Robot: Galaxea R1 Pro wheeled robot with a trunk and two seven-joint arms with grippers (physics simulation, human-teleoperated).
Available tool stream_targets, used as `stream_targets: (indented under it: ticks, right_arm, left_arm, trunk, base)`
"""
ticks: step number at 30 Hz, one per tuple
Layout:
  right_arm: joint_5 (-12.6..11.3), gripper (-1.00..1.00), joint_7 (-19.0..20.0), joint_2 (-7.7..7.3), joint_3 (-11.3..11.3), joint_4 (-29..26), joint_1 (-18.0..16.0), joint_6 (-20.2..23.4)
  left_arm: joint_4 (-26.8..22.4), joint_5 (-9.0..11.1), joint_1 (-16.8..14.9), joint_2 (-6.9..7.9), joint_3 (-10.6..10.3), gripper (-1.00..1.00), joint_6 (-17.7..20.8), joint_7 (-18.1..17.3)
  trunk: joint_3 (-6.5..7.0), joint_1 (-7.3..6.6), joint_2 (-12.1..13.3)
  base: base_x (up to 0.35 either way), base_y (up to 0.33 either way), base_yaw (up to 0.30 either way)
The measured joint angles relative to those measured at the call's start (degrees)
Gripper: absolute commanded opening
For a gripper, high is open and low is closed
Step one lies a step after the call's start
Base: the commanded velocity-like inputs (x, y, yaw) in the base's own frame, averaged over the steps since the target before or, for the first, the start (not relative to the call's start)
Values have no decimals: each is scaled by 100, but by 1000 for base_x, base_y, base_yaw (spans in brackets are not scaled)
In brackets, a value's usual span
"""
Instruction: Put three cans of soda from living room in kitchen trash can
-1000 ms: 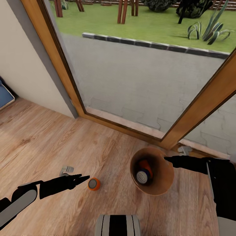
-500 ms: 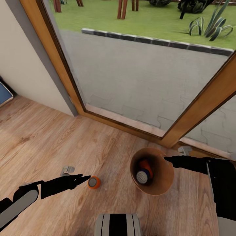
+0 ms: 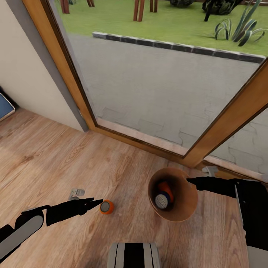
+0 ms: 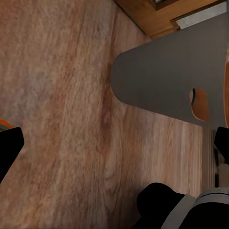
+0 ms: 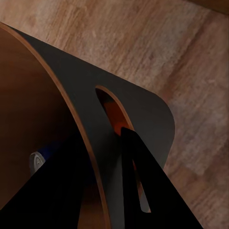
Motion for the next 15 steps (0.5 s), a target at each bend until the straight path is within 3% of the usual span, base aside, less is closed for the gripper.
stream_targets:
  ticks: [4, 8, 15]
  right_arm:
    - [-5, -100, 0, -15, 0, 0, -1, 3]
    - [254, -100, 89, 27, -19, 0, 0, -126]
    - [741, -100, 188, -47, -52, 0, 0, -409]
  left_arm:
    - [0, -1, 0, 0, 0, 100, 0, 0]
    - [9, 127, 31, 105, -31, 100, -86, -128]
    - [91, 342, 51, 43, -2, 100, -95, -352]
  trunk:
    - [0, 0, 0]
    - [0, 0, 0]
    - [0, 1, 0]
  base:
    - [0, 0, 0]
    - [0, 0, 0]
    - [0, 0, 0]
